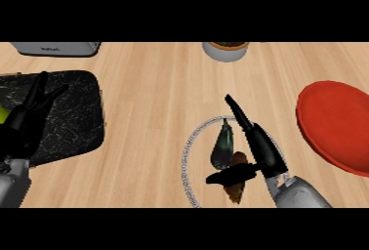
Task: Pick the sweet potato from the placemat and place it in the bowl
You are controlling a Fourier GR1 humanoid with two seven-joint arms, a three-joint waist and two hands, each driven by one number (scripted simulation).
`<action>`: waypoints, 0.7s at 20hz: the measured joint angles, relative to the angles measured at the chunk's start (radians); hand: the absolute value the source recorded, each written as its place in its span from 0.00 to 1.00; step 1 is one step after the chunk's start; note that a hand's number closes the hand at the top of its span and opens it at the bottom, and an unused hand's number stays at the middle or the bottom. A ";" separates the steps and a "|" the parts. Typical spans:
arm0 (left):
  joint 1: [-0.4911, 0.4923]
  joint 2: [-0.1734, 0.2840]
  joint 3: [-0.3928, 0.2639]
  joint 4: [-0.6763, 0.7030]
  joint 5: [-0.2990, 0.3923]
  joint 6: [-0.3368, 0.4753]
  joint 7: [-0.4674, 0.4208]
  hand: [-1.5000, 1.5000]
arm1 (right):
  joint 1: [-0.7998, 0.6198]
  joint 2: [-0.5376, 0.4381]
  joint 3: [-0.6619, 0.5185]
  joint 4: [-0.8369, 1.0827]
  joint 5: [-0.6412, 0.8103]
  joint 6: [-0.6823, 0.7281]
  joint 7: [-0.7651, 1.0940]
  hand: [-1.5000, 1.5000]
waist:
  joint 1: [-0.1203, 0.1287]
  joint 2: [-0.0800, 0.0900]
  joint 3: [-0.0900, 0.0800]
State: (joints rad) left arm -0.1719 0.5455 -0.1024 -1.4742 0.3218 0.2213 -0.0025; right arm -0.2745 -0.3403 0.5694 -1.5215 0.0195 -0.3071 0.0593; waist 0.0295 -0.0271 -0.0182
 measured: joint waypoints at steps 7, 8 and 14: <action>-0.038 -0.025 0.053 -0.016 0.026 0.025 -0.039 0.50 | -0.079 0.075 0.218 0.031 0.468 -0.197 0.247 0.00 | -0.030 0.001 0.006; -0.039 -0.024 0.059 -0.017 0.029 0.026 -0.039 0.50 | -0.097 0.088 0.243 0.035 0.529 -0.194 0.305 0.00 | -0.032 0.001 0.007; -0.039 -0.031 0.081 -0.004 0.036 0.029 -0.057 0.50 | -0.221 0.152 0.319 0.018 0.784 -0.004 0.688 0.00 | -0.057 -0.004 0.007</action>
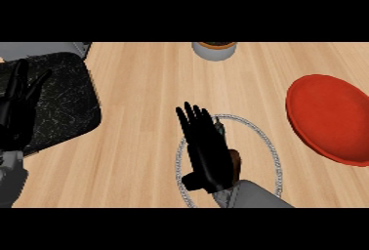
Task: Pick the sweet potato from the placemat and place it in the bowl
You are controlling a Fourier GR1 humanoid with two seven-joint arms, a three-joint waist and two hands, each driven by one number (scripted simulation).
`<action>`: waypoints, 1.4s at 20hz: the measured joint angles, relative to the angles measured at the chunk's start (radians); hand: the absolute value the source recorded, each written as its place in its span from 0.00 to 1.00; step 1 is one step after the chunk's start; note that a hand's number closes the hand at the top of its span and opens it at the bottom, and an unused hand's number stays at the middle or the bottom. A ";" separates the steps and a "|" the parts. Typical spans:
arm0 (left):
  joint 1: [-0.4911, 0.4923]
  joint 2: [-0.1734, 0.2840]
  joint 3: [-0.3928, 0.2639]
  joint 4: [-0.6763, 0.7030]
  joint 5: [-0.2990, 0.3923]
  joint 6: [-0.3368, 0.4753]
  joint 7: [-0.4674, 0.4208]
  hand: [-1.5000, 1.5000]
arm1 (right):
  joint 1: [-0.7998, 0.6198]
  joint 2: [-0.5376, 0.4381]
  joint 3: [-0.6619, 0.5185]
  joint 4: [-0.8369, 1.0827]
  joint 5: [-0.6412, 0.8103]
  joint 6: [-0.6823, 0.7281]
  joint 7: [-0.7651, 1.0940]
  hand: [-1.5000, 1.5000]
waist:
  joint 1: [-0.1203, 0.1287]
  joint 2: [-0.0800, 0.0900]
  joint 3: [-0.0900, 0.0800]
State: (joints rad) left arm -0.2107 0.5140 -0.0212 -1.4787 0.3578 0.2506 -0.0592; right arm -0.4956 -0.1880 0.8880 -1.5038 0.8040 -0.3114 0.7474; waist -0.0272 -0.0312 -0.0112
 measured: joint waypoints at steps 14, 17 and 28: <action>0.005 0.007 0.027 0.009 0.014 -0.028 -0.021 0.50 | -0.106 0.150 0.001 -0.044 -0.125 0.583 0.411 0.00 | 0.008 0.012 0.004; 0.005 -0.003 0.019 0.005 0.007 -0.022 -0.021 0.50 | -0.108 0.152 -0.014 -0.052 -0.172 0.630 0.433 0.00 | 0.007 0.013 0.005; 0.007 -0.014 0.028 0.019 0.003 -0.033 -0.039 0.50 | -0.091 0.152 -0.084 -0.051 -0.217 0.758 0.460 0.00 | 0.003 0.020 0.007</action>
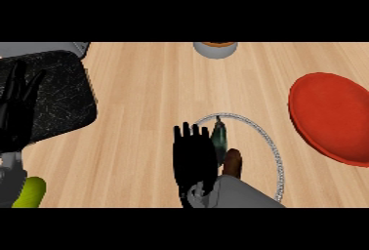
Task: Pick the sweet potato from the placemat and place it in the bowl
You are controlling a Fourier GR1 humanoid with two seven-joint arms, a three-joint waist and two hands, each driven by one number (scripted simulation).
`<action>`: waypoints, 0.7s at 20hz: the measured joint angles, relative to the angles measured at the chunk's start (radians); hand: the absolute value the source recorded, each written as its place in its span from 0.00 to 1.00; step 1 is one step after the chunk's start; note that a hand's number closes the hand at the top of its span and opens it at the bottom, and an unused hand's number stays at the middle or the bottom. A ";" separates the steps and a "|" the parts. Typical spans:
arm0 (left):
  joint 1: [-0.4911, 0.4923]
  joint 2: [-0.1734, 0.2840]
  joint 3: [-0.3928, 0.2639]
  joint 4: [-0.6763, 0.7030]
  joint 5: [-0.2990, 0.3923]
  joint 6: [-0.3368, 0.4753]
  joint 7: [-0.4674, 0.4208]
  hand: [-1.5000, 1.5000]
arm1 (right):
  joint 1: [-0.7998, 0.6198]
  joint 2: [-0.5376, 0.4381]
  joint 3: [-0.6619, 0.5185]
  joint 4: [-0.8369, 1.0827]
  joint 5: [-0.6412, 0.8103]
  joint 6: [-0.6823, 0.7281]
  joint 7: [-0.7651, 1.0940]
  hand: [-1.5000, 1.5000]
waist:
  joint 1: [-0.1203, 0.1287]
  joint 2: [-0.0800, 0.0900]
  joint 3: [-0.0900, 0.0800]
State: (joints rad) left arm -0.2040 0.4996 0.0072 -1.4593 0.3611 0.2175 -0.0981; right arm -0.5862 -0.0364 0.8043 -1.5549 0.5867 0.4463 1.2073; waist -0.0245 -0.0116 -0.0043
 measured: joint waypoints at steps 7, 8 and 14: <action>-0.011 0.013 0.025 0.014 0.011 -0.021 0.006 0.50 | 0.063 -0.014 -0.031 -0.017 0.025 0.048 0.006 0.00 | 0.002 0.002 0.001; -0.011 0.013 0.025 0.014 0.012 -0.024 0.006 0.50 | 0.067 -0.018 -0.042 -0.022 0.030 0.056 0.006 0.00 | 0.002 0.002 0.001; -0.007 -0.004 0.019 0.000 -0.004 -0.019 0.008 0.50 | 0.138 -0.057 -0.070 -0.078 0.078 0.098 -0.012 0.00 | 0.007 0.004 0.003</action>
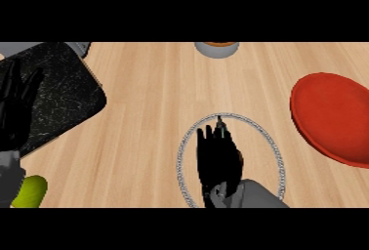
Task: Pick the sweet potato from the placemat and place it in the bowl
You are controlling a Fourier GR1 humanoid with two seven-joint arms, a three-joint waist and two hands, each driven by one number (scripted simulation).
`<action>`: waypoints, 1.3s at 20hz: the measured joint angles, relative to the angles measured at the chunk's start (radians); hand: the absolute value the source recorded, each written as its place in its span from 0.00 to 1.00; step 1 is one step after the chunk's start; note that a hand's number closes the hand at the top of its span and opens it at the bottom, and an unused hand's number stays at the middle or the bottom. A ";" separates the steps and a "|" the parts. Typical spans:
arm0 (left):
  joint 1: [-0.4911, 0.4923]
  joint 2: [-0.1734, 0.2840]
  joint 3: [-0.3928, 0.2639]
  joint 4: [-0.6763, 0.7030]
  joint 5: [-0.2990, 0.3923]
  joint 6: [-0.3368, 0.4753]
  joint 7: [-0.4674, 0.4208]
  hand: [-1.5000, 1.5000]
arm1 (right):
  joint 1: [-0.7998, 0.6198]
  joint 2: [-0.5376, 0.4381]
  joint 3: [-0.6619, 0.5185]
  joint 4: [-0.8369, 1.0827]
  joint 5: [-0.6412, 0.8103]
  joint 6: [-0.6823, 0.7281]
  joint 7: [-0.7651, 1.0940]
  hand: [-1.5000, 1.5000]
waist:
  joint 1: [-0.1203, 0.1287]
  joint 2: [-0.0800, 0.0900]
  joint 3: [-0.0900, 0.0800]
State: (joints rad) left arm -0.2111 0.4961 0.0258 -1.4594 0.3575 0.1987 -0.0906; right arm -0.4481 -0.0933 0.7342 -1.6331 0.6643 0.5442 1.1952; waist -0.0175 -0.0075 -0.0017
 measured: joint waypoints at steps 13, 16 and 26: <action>-0.005 -0.008 0.027 -0.008 -0.012 -0.036 0.013 0.50 | 0.127 0.020 -0.040 -0.051 0.128 0.093 -0.081 0.00 | 0.013 0.005 0.001; -0.015 -0.018 0.022 -0.014 -0.024 -0.029 0.024 0.50 | 0.146 0.043 -0.049 -0.038 0.160 0.105 -0.089 0.00 | 0.014 0.005 0.001; -0.025 -0.046 0.033 -0.008 -0.054 -0.037 0.024 0.50 | 0.203 0.049 -0.119 0.015 0.273 0.129 -0.160 0.00 | 0.016 0.003 0.001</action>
State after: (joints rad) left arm -0.2363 0.4496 0.0588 -1.4678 0.3032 0.1615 -0.0661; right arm -0.2452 -0.0445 0.6149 -1.6182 0.9370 0.6732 1.0350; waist -0.0019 -0.0042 -0.0004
